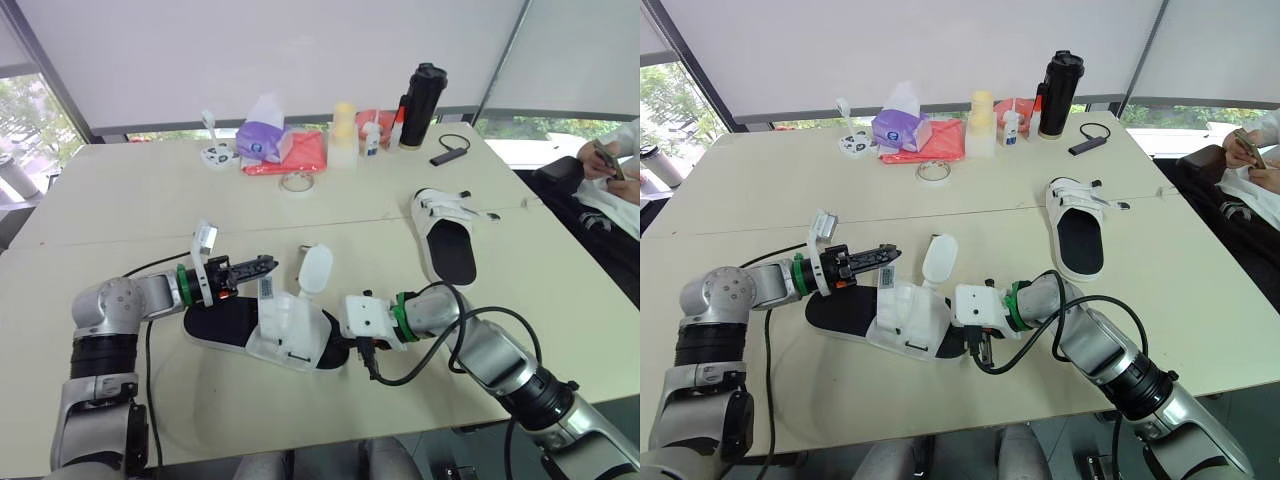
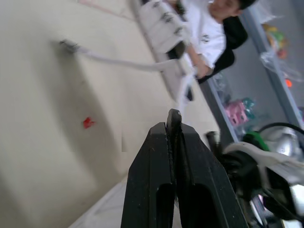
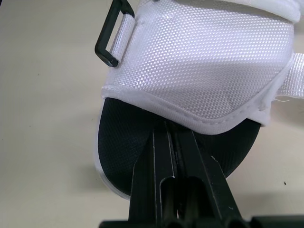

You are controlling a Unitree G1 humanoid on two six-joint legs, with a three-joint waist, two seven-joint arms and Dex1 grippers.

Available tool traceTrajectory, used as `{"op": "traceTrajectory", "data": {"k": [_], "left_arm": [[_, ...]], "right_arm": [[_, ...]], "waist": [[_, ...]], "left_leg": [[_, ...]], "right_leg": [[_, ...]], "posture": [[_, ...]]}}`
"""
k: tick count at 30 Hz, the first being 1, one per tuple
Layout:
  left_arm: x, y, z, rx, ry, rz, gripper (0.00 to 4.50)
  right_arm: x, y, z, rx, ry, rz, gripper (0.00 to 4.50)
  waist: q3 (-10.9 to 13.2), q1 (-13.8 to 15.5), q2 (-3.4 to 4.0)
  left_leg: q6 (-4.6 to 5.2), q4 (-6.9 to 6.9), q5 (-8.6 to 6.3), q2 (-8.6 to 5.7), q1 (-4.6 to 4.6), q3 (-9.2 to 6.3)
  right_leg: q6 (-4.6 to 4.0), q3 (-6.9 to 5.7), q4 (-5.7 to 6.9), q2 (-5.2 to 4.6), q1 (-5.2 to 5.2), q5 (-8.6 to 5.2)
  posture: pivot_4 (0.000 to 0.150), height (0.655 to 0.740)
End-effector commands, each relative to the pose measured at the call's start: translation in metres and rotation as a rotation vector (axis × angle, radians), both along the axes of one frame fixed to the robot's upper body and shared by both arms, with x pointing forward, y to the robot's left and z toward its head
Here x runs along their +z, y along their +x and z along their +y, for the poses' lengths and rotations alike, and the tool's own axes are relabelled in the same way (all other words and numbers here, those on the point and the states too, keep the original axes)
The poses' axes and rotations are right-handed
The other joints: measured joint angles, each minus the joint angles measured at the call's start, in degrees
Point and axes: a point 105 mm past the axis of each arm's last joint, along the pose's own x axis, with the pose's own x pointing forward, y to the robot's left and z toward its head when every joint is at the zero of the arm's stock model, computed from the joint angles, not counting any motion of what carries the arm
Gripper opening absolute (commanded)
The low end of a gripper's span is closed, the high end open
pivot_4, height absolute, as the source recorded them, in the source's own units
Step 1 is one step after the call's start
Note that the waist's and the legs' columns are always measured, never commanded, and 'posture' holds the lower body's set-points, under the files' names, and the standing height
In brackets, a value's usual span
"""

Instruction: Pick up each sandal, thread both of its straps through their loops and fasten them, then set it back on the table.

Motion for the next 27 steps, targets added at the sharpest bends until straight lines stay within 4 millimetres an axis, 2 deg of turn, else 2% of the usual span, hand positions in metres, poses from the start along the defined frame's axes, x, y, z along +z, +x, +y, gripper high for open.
{"op": "traceTrajectory", "data": {"k": [1,4,7,14,18,27], "left_arm": [[0.041,-0.016,-0.011,-0.14,-0.122,-0.129,0.04],[0.053,-0.022,-0.014,-0.189,-0.166,-0.163,0.04],[0.051,-0.021,-0.019,-0.205,-0.155,-0.176,0.04],[0.03,-0.008,-0.024,-0.177,-0.133,-0.15,0.04],[0.008,-0.003,-0.031,-0.179,-0.119,-0.119,0.04],[-0.022,0.015,-0.023,-0.127,-0.103,-0.065,0.04]], "right_arm": [[-0.013,0.003,-0.008,-0.045,-0.052,0.021,0.0],[-0.013,0.004,-0.008,-0.045,-0.053,0.02,0.0],[-0.013,0.004,-0.008,-0.046,-0.053,0.021,0.0],[-0.013,0.004,-0.008,-0.046,-0.053,0.021,0.0],[-0.013,0.004,-0.007,-0.045,-0.055,0.018,0.0],[-0.014,0.002,-0.009,-0.047,-0.061,0.02,0.0]], "waist": [[0.0,0.0,0.0],[0.0,0.0,0.0],[0.0,0.0,0.0],[0.0,0.0,0.0],[0.0,0.1,0.0],[0.0,0.1,-0.01]], "left_leg": [[0.0,0.0,0.0,0.0,0.0,0.0],[0.0,0.0,0.0,0.0,0.01,-0.01],[0.0,0.0,0.0,0.0,0.01,0.0],[0.0,0.0,0.01,0.0,0.01,0.0],[0.0,0.0,0.01,0.0,0.01,0.0],[0.0,0.0,0.01,0.0,0.01,0.01]], "right_leg": [[-0.01,0.0,0.0,0.0,0.0,-0.01],[-0.02,0.0,0.01,0.0,0.01,-0.01],[-0.02,0.0,0.0,0.0,0.0,-0.01],[-0.03,0.0,0.0,0.0,0.02,-0.01],[-0.03,0.0,0.0,0.0,0.02,-0.01],[-0.03,0.0,-0.01,0.0,0.01,-0.01]], "posture": [[0.15,0.74],[0.15,0.74],[0.15,0.74],[0.15,0.74],[0.15,0.74],[0.15,0.74]]}}
